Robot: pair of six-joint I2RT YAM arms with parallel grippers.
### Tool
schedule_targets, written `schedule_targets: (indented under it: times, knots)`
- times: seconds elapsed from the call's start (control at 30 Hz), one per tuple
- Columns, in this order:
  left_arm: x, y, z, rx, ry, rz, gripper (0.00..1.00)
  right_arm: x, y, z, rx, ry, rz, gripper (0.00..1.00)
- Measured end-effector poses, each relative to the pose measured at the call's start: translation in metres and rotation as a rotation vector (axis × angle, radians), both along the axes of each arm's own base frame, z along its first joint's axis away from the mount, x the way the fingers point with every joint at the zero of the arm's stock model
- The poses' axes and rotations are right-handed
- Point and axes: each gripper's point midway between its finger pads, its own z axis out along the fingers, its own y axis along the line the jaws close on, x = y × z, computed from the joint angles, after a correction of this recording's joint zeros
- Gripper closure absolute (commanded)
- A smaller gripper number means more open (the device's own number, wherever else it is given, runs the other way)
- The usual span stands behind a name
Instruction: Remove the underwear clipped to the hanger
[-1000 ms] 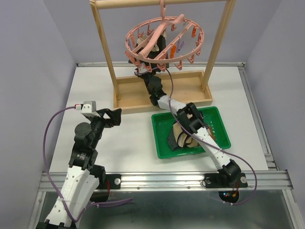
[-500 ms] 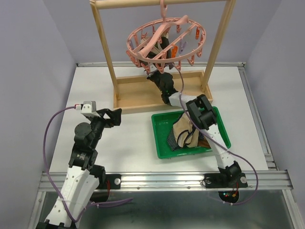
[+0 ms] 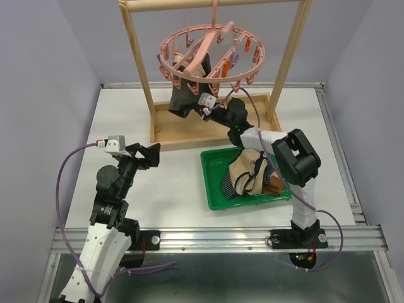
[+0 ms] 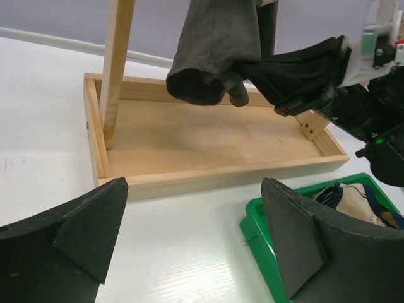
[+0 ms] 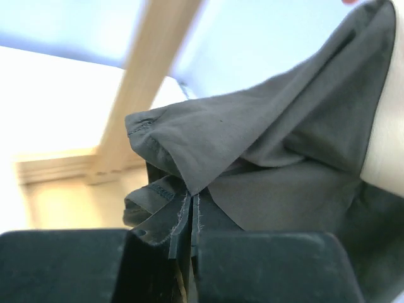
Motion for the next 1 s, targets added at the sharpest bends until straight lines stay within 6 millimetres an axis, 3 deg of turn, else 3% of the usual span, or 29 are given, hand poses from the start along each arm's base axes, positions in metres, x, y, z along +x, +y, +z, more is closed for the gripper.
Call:
schedule_targets:
  times: [0.23,0.4,0.6,0.7,0.87,1.0]
  knots:
    - [-0.004,0.0,0.008,-0.006,-0.031,-0.005,0.01,-0.071,0.003,0.008,-0.01,0.066,0.184,0.99]
    - [-0.01,-0.005,0.015,-0.03,-0.05,-0.034,0.01,-0.12,0.001,0.026,0.006,0.104,0.274,1.0]
    - [-0.016,-0.012,0.032,-0.092,-0.075,-0.076,0.01,-0.173,-0.031,0.065,0.037,0.108,0.304,0.99]
    - [-0.019,-0.018,0.051,-0.141,-0.103,-0.109,0.02,-0.198,-0.052,0.083,0.043,0.083,0.3,0.99]
    - [-0.014,-0.032,0.076,-0.198,-0.119,-0.175,0.02,-0.222,-0.076,0.085,0.028,0.098,0.262,0.99]
    - [-0.005,-0.043,0.092,-0.217,-0.117,-0.227,0.02,-0.222,-0.089,0.076,0.017,0.139,0.196,0.99]
